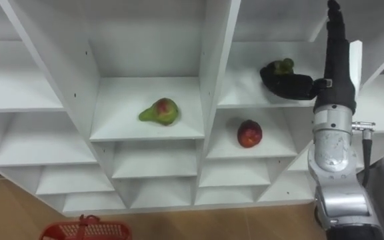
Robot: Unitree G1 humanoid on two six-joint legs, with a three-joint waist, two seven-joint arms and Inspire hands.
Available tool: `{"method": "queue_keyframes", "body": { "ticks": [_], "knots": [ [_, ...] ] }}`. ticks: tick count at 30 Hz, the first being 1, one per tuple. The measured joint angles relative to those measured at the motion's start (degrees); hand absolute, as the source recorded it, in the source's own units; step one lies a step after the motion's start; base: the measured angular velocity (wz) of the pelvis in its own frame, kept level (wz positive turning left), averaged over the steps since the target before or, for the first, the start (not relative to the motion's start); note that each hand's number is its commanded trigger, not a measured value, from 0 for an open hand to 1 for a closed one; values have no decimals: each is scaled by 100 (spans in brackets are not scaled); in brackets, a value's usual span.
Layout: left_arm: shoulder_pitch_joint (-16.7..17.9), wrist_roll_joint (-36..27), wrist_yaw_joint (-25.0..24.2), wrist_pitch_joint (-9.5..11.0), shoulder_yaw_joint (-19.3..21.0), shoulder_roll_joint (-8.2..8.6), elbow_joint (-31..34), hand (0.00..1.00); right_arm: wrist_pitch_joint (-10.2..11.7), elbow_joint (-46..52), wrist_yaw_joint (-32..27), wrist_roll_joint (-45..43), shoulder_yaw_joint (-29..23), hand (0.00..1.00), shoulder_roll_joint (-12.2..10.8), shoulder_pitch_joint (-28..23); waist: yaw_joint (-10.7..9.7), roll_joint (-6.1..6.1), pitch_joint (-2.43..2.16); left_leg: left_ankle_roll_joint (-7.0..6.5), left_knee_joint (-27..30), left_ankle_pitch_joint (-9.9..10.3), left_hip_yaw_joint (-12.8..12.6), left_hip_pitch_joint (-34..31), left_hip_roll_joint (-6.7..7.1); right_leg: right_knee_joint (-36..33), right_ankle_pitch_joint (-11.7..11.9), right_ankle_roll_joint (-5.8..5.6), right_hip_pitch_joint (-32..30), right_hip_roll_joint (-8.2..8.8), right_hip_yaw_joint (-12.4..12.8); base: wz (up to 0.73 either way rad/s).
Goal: Collect fruits from the closet
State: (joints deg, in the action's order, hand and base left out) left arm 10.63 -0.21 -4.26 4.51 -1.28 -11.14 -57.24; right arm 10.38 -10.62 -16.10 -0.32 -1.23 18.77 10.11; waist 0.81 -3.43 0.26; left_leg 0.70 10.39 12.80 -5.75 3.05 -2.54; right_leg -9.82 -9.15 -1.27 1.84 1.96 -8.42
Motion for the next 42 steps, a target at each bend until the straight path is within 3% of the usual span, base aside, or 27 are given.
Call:
{"method": "queue_keyframes", "body": {
  "ticks": [14,22,31,42],
  "knots": [
    [-6,322,-149,-46,136,20,118,100,-186,0,451,-44,0,0,0,6,135,-2,-15,1,0,-2,1,31,0,4,4,7,6,0,-10,0],
    [20,312,-99,-44,172,8,108,100,-242,-372,507,-45,6,0,1,-9,127,-89,-34,8,28,-11,109,65,0,11,12,18,103,3,-123,6],
    [23,312,-121,-45,179,11,113,100,-261,-530,514,-41,5,0,1,-43,102,-45,-7,14,34,-16,138,7,0,10,12,18,101,6,-179,1],
    [50,323,-128,-126,225,26,118,100,-297,-759,513,-46,1,0,1,-43,85,-3,-35,15,35,-18,160,3,0,15,11,18,101,8,-206,1]
  ]
}}
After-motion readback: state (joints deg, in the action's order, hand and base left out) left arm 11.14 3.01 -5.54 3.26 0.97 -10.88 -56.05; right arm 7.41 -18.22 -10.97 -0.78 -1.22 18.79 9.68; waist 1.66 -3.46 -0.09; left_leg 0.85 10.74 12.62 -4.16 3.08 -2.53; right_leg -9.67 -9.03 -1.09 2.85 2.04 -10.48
